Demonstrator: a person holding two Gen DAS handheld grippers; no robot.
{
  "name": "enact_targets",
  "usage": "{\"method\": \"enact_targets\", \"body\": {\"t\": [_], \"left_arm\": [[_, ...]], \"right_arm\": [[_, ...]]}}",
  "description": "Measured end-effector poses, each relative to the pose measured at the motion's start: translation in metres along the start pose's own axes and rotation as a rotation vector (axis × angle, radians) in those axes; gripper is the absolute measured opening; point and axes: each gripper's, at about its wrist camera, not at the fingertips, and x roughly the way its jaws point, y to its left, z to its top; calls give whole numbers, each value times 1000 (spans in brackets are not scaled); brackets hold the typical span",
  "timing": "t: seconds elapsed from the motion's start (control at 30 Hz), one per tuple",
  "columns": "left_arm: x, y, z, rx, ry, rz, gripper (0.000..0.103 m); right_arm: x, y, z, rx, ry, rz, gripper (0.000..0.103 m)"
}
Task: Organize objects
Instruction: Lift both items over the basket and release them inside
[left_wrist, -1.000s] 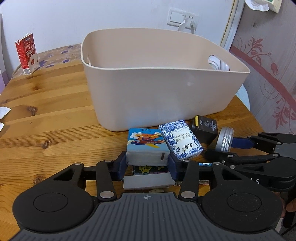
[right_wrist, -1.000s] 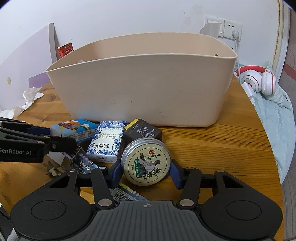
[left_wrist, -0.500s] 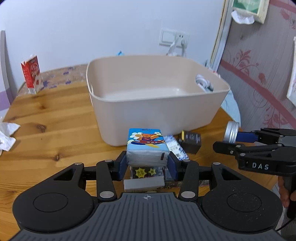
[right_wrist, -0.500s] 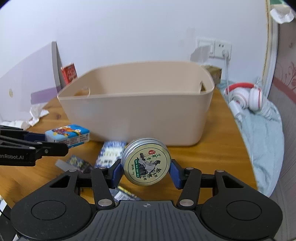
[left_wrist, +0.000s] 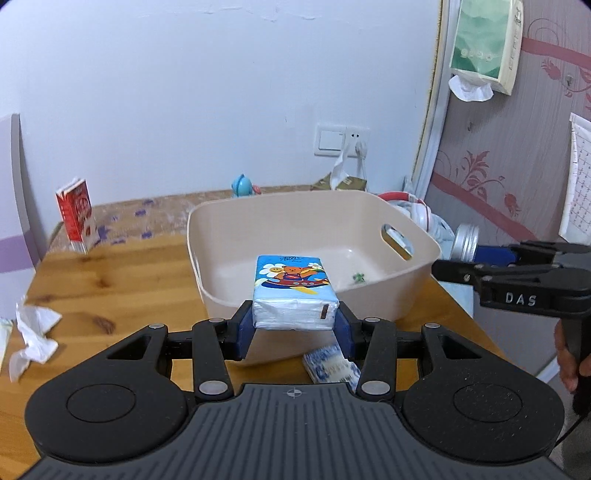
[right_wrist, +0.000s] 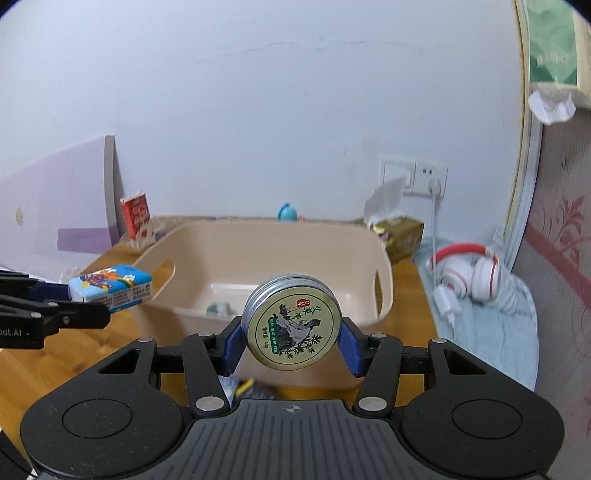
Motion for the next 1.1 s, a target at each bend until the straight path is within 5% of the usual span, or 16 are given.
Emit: {"method": "enact_targets", "body": {"t": [0.4,0.73,1.1], "left_arm": [[63,3,41,7,26,26,46],[135,4,43,-5,160,55,46],[167,11,34,-13,253,71,46]], "right_arm": [[44,-4,36,-56,4,-38,51],[103,-13,37,-68,120,-46,51],[152,-9,35,-115,282,-67,51]]}}
